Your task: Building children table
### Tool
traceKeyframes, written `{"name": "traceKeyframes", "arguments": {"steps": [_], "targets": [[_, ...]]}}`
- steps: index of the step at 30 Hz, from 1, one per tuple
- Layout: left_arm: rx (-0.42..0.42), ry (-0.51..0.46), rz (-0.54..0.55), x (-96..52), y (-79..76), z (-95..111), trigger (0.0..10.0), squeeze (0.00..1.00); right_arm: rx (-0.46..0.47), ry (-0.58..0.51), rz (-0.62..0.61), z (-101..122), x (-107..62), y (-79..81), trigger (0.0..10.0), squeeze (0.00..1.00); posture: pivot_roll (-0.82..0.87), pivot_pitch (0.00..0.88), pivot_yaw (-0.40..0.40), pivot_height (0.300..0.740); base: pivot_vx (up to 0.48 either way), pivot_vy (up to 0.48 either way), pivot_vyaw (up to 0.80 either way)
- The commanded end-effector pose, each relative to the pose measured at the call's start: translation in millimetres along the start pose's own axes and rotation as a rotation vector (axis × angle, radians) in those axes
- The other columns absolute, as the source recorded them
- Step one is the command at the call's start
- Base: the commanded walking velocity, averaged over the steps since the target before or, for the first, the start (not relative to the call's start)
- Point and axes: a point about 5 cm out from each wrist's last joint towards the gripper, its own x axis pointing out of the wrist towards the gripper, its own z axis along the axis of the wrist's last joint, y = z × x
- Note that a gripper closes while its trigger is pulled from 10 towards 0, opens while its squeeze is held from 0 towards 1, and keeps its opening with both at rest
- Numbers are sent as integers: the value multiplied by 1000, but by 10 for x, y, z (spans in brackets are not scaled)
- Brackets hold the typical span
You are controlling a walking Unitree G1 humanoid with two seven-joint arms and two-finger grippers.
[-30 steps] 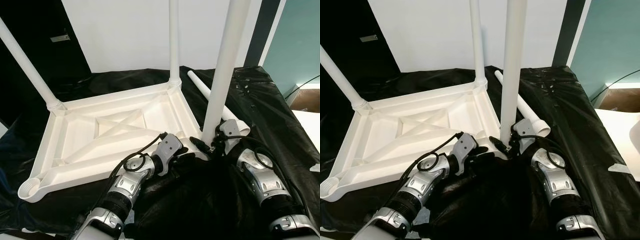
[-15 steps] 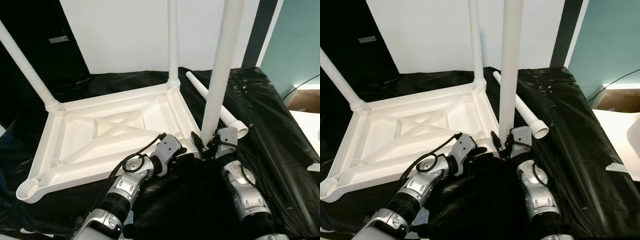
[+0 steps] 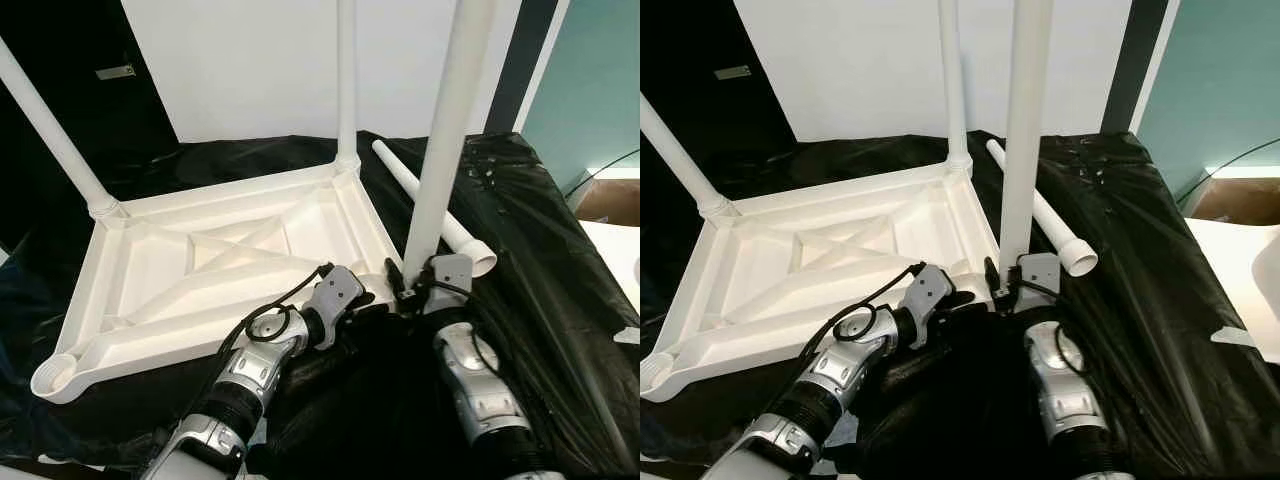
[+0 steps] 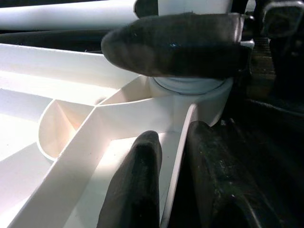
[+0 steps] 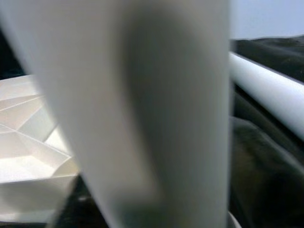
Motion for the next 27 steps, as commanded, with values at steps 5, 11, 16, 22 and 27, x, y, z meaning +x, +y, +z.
{"name": "traceKeyframes", "arguments": {"steps": [5, 11, 16, 22, 27], "targets": [[-122, 184, -71, -94, -182, -475, 10000, 0, -44, 38, 261, 1, 19, 96, 10000, 0, -31, 0, 61, 740, 0, 0, 0], [-118, 177, -72, -73, -170, -445, 10000, 0, -84, 75, 400, 16, -21, -79, 10000, 0, -34, 0, 60, 740, 0, 0, 0], [-116, 179, -73, -79, -173, -451, 10000, 0, -84, 76, 416, 104, 32, -276, 0, 0, -39, 0, 64, 740, 0, 0, 0], [-115, 182, -75, -84, -175, -453, 10000, 0, -94, 103, 530, 188, 42, -430, 0, 0, -39, 0, 64, 740, 0, 0, 0], [-113, 182, -75, -84, -174, -450, 10000, 0, -105, 131, 589, 176, 13, -426, 0, 0, -40, 0, 69, 740, 0, 0, 0]]}}
